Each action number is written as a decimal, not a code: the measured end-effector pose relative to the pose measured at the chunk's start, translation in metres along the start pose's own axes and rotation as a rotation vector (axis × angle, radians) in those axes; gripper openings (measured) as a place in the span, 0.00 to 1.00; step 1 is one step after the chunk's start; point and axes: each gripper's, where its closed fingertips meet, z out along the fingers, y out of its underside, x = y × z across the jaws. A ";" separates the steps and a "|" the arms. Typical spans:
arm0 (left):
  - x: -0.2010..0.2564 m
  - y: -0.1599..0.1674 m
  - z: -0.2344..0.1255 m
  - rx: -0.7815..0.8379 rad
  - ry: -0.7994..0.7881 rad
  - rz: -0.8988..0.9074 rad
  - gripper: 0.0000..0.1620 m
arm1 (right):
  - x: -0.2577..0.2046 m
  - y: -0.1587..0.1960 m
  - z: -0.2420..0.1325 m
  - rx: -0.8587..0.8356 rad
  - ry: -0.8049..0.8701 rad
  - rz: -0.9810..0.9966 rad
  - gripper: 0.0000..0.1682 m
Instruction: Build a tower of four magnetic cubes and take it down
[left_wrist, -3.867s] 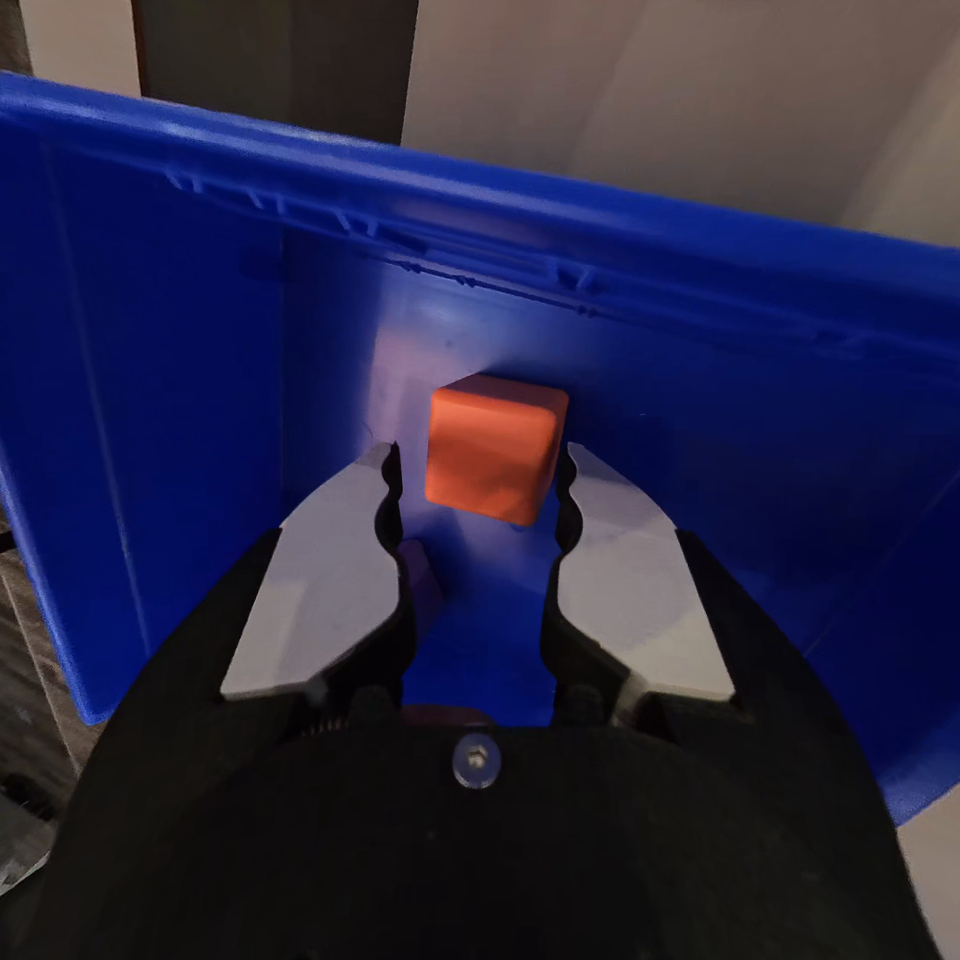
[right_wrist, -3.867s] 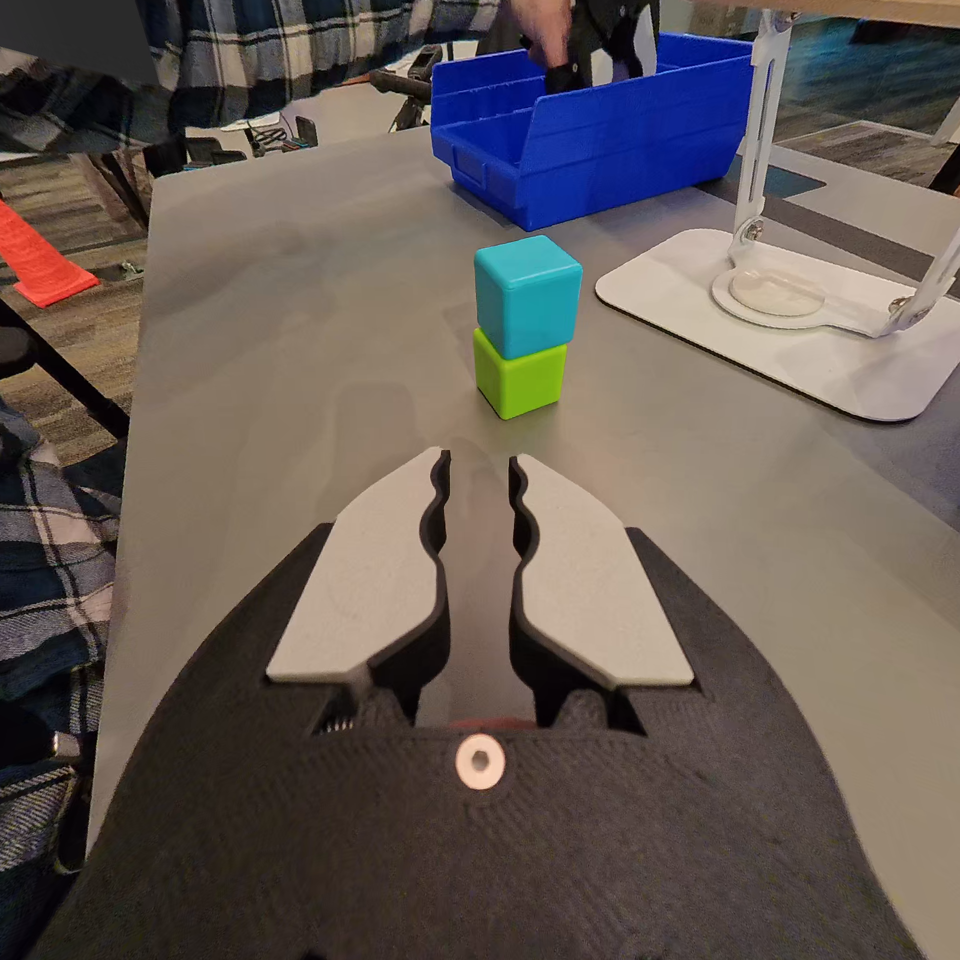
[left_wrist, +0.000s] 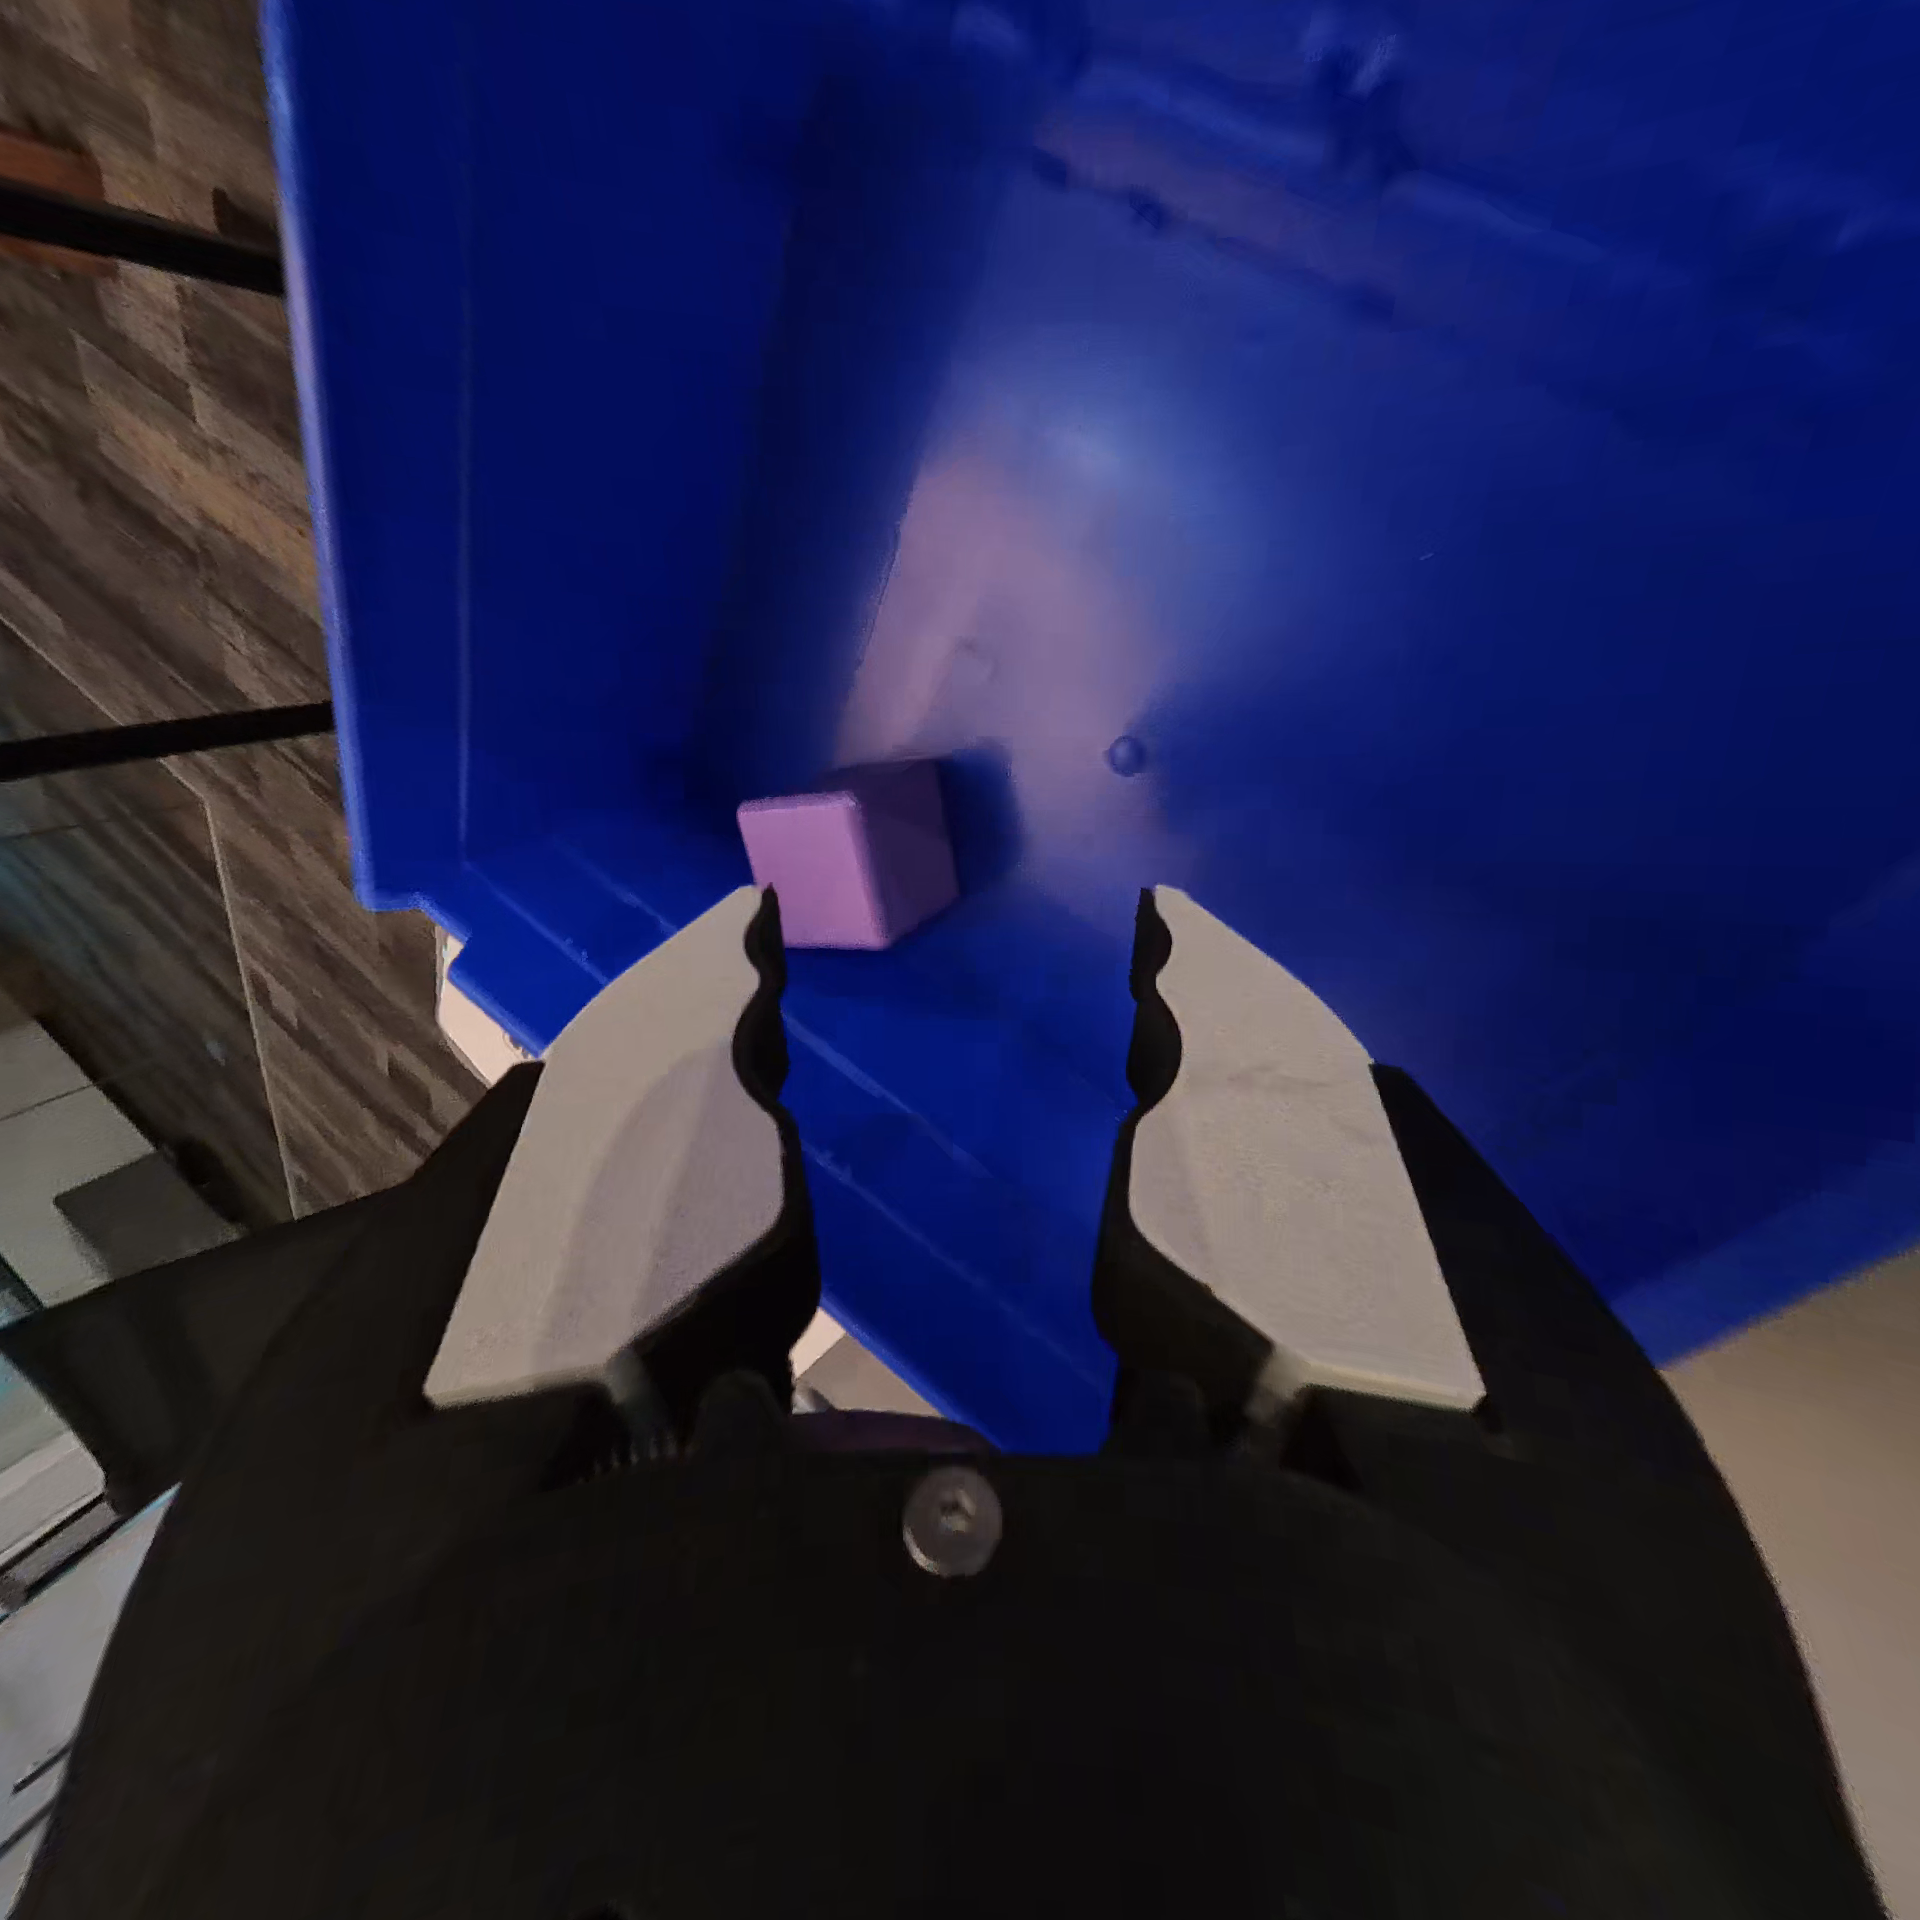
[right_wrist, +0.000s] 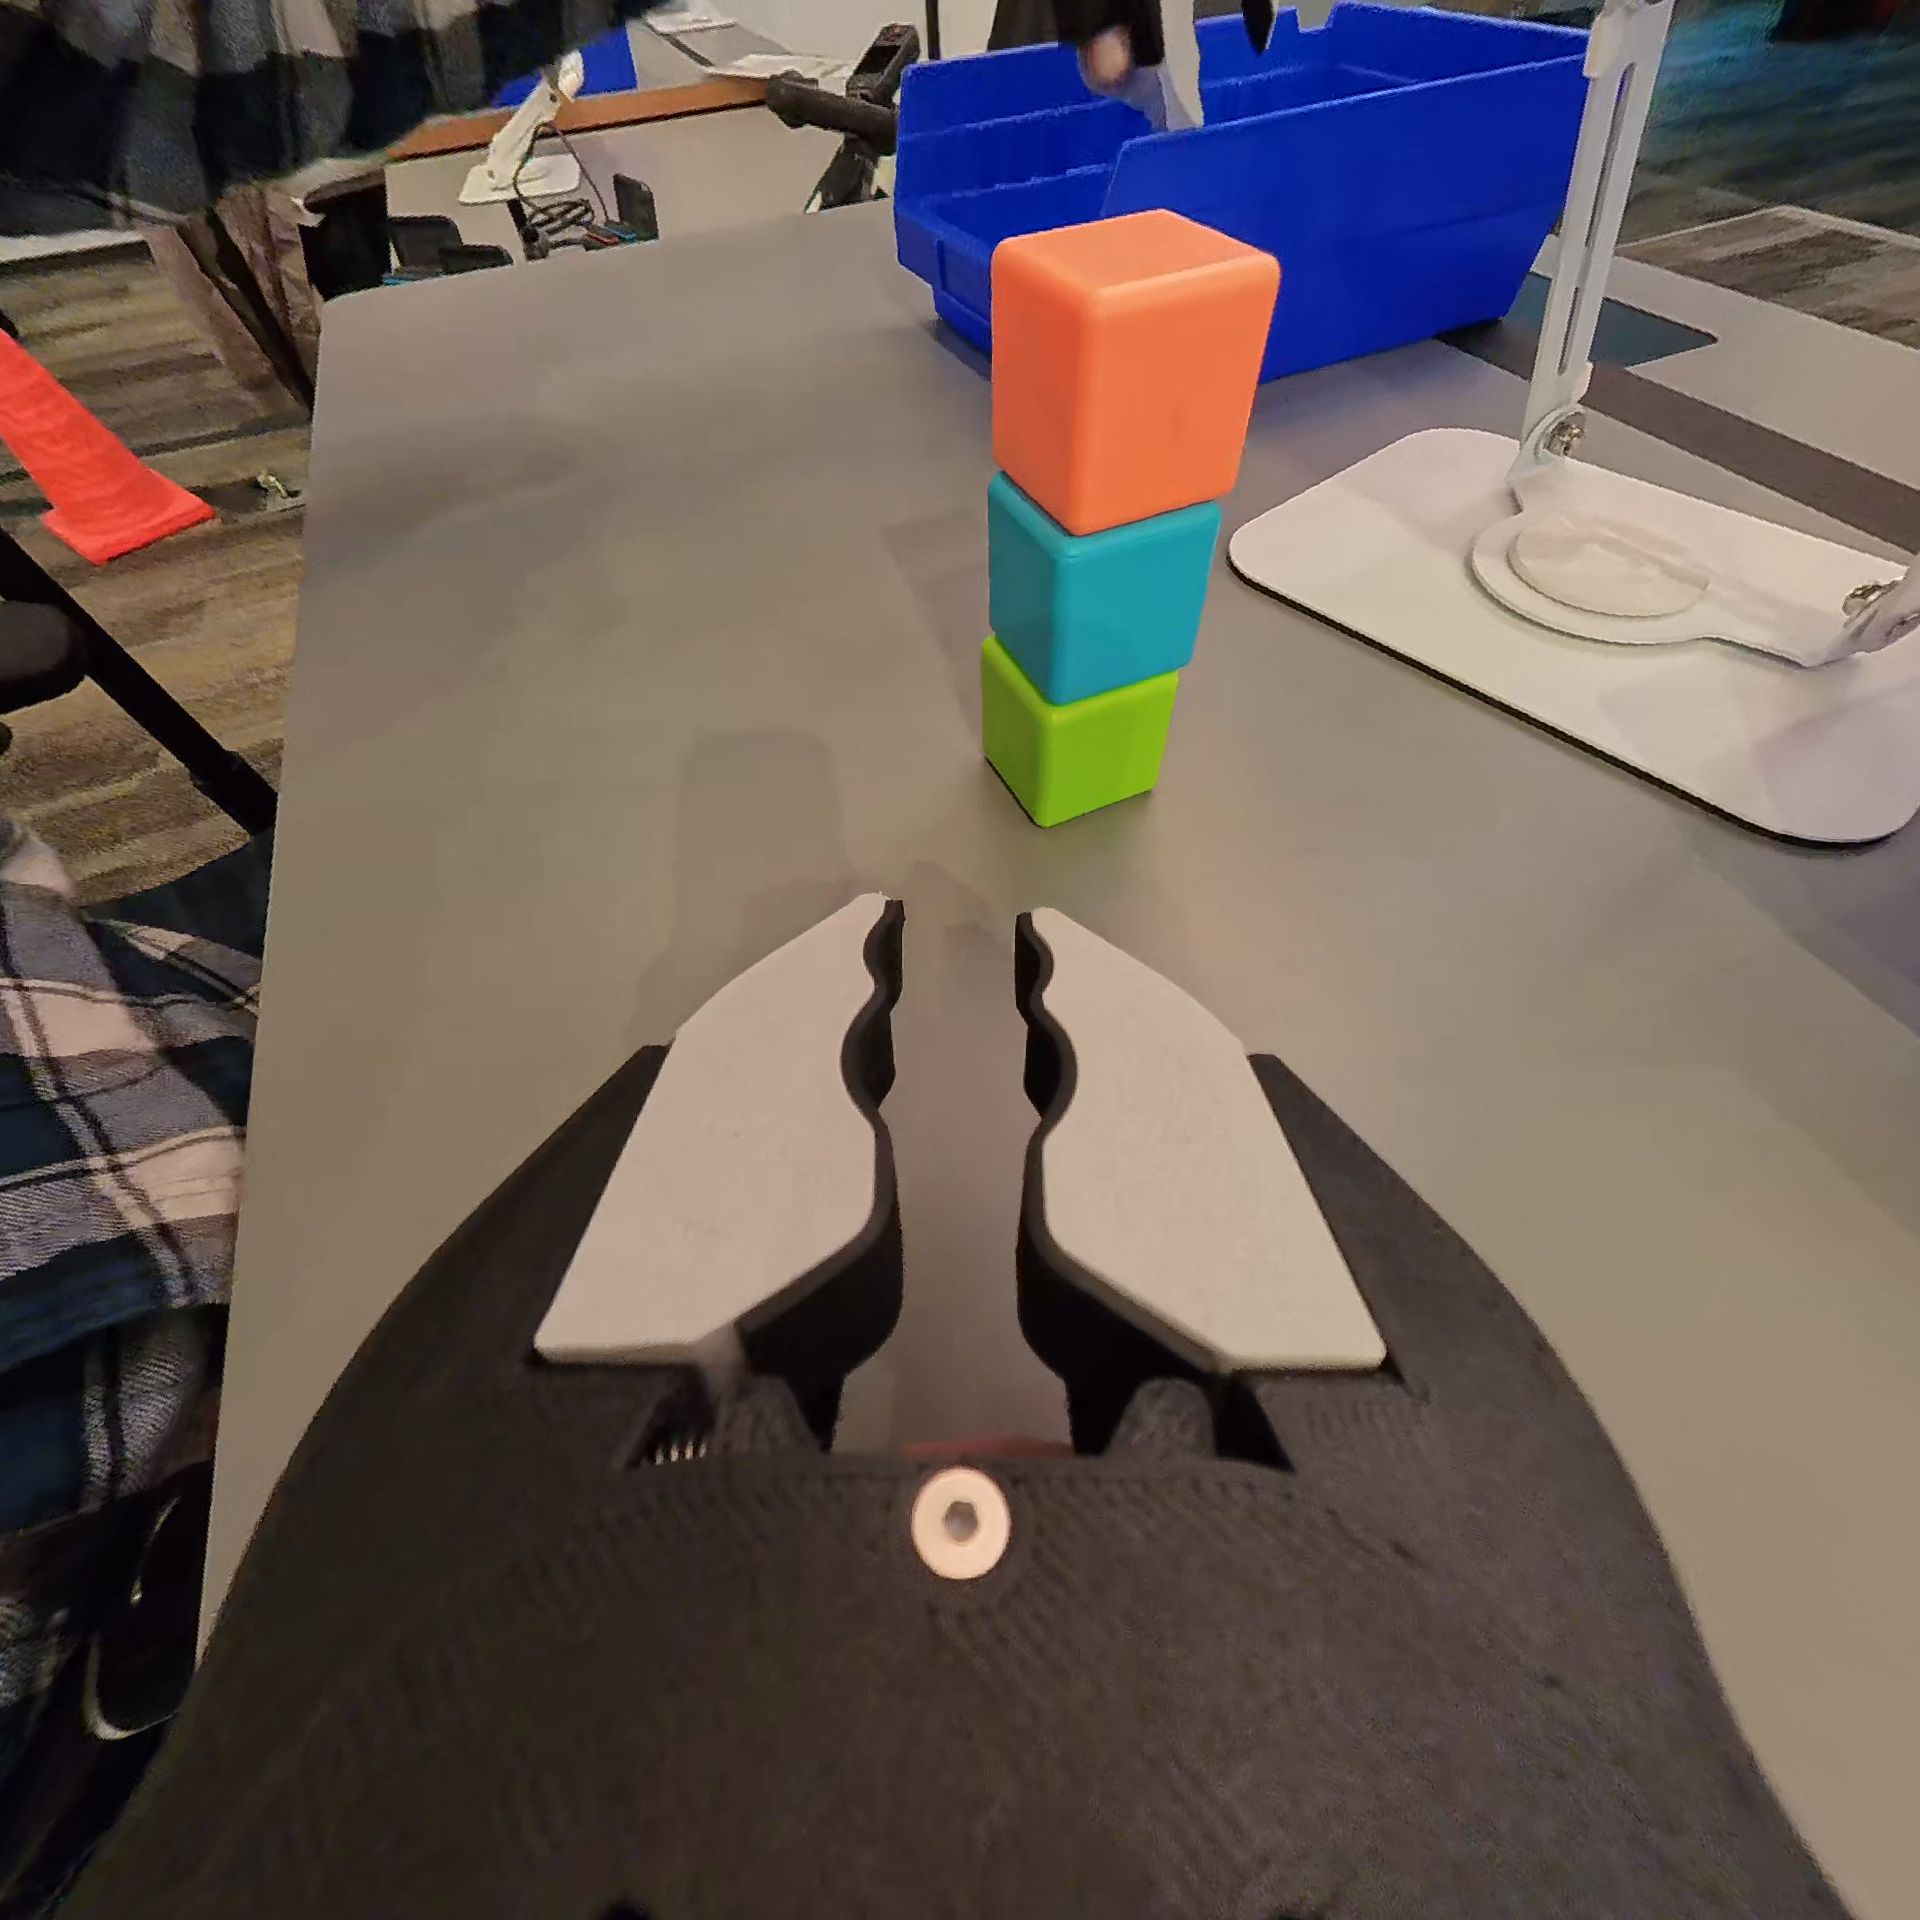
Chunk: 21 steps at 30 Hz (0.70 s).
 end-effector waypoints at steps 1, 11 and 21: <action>-0.004 0.004 0.010 -0.023 0.003 -0.004 0.40 | 0.000 0.000 0.000 -0.001 -0.002 0.001 0.12; -0.032 0.024 0.072 -0.165 0.048 -0.052 0.44 | -0.001 0.001 0.000 -0.005 -0.010 0.005 0.12; -0.032 0.037 0.089 -0.357 0.100 -0.017 0.37 | -0.001 0.000 0.000 -0.002 -0.014 0.008 0.12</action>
